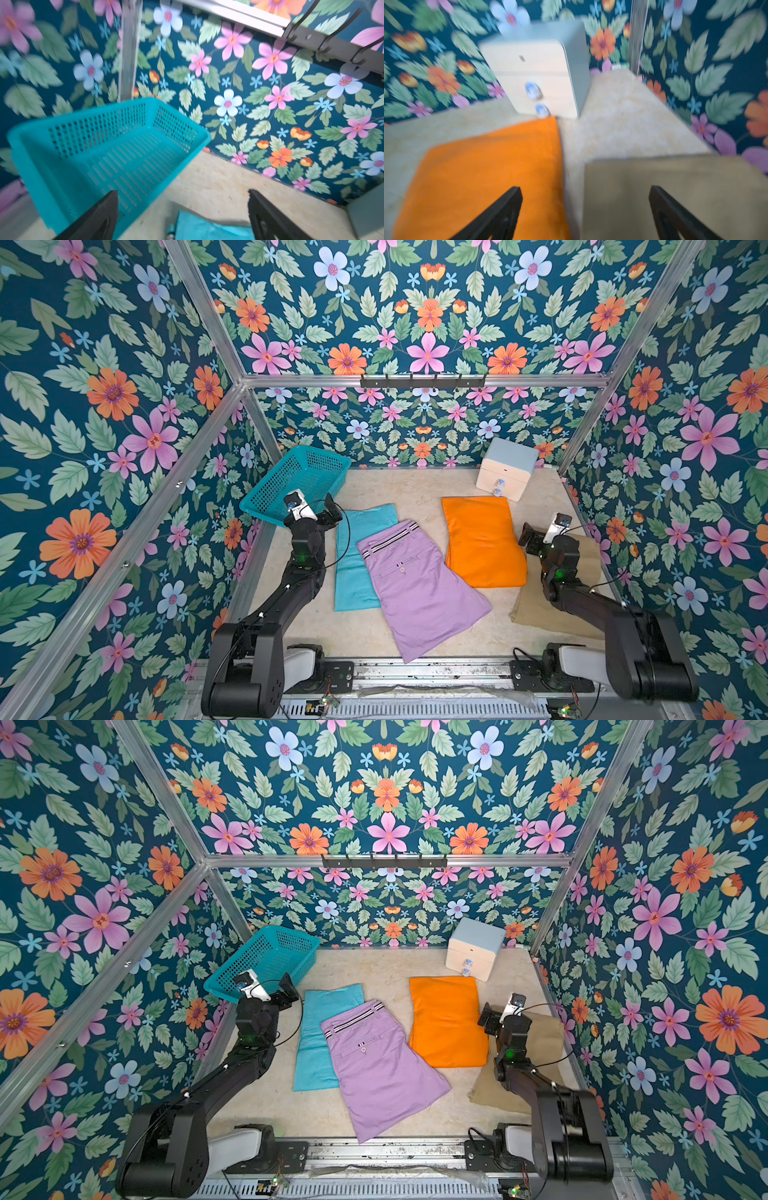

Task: Put the folded long pants in the basket
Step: Pick up the long pant at the center of the board.

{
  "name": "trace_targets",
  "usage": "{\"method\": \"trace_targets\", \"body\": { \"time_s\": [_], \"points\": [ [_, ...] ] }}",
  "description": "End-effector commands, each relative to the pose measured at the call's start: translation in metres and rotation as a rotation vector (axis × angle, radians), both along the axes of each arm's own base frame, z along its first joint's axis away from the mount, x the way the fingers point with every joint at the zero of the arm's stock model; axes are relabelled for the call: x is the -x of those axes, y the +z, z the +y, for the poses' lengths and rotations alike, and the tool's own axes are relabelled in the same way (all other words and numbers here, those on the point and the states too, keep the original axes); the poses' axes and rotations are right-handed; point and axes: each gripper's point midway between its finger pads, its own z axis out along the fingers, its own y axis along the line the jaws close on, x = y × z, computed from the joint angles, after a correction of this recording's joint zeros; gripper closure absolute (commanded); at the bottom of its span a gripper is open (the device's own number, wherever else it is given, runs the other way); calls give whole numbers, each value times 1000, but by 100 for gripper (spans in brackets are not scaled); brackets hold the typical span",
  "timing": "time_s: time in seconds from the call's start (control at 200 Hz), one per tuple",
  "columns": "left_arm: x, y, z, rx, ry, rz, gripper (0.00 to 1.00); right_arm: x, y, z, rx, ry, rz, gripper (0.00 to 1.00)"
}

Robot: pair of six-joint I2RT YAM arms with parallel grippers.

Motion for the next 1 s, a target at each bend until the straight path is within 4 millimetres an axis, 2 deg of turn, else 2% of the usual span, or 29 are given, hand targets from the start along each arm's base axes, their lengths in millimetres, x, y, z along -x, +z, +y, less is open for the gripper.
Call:
{"method": "trace_targets", "body": {
  "time_s": [0.0,0.04,0.065,0.095,0.15,0.27,0.335,0.42,0.565,0.69,0.81,0.875,0.955,0.995],
  "points": [
    [-16,-23,-61,211,-313,136,3,25,14,-13,-346,-155,36,10],
    [-26,-23,-80,235,-411,162,10,29,20,-3,-470,-130,60,23],
    [-32,-25,-91,254,-455,181,12,35,14,4,-531,-128,132,28],
    [-39,-25,-103,274,-511,197,14,41,9,11,-580,-137,209,28],
    [-51,-28,-124,287,-592,229,18,60,-17,23,-680,-203,360,27],
    [-68,-56,-171,267,-742,387,27,93,-56,60,-822,-210,546,26],
    [-67,-71,-197,244,-814,449,28,105,-77,79,-900,-202,611,26],
    [-62,-80,-223,212,-877,476,28,115,-98,98,-922,-204,666,26],
    [-58,-95,-243,197,-921,511,28,121,-129,131,-934,-191,776,25],
    [-54,-102,-252,192,-946,526,28,121,-152,146,-937,-223,832,25],
    [-55,-110,-261,214,-972,547,27,117,-159,144,-910,-270,810,25],
    [-55,-116,-273,231,-1002,565,27,115,-167,141,-908,-310,807,25],
    [-51,-127,-291,216,-1031,593,27,108,-176,137,-910,-337,815,29],
    [-49,-132,-298,204,-1038,606,27,101,-179,135,-911,-343,807,35]
  ]
}}
